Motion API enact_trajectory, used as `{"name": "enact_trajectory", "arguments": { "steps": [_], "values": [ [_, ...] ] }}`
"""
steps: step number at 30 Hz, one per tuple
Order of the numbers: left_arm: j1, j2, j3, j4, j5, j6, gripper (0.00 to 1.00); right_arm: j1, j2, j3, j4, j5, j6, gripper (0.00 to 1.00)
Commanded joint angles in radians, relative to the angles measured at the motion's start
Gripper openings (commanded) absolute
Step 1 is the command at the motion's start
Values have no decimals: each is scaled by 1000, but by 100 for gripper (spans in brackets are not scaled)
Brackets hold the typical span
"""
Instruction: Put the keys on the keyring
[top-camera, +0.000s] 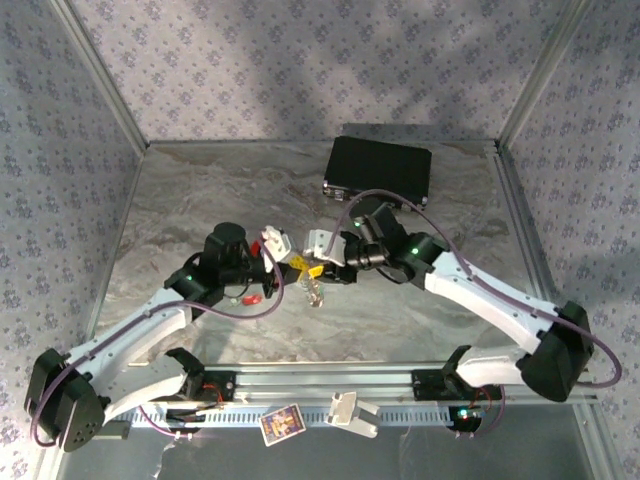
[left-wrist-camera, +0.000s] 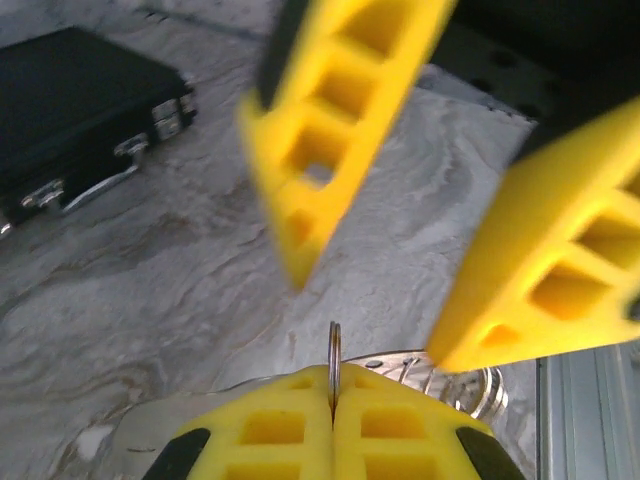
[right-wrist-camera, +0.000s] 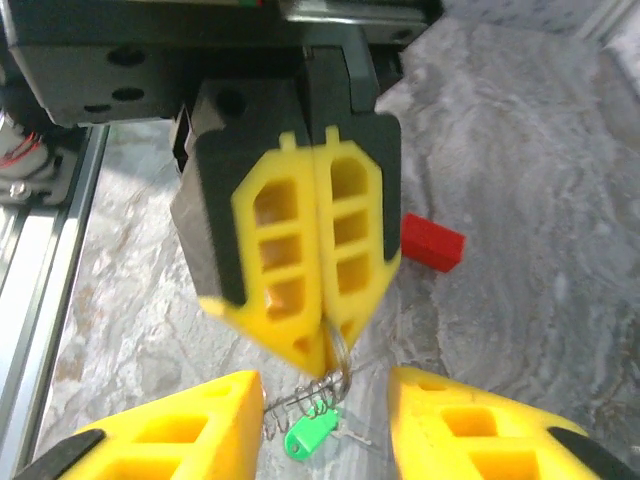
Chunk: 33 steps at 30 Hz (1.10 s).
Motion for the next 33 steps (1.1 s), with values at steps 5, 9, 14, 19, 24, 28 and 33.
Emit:
{"name": "enact_trajectory", "arguments": {
  "steps": [5, 9, 14, 19, 24, 28, 33],
  "values": [
    [-91, 100, 383, -447, -354, -356, 0, -58, -232, -121, 145, -52, 93, 37],
    [-116, 208, 551, -642, -427, -566, 0, -10, -256, -192, 239, -117, 167, 32],
    [-114, 380, 802, -929, -442, -837, 0, 73, -240, -320, 495, -8, 244, 19],
    [-116, 484, 989, -1111, -416, -1100, 0, 89, -206, -462, 795, 135, 342, 8],
    [-115, 494, 977, -1118, -317, -1382, 0, 90, -192, -542, 941, 227, 341, 12],
    [-114, 536, 974, -1131, -206, -1497, 0, 89, -151, -562, 1029, 244, 320, 13],
    [-117, 528, 967, -1081, -178, -1578, 0, 93, -121, -578, 1071, 209, 274, 22]
  ]
}}
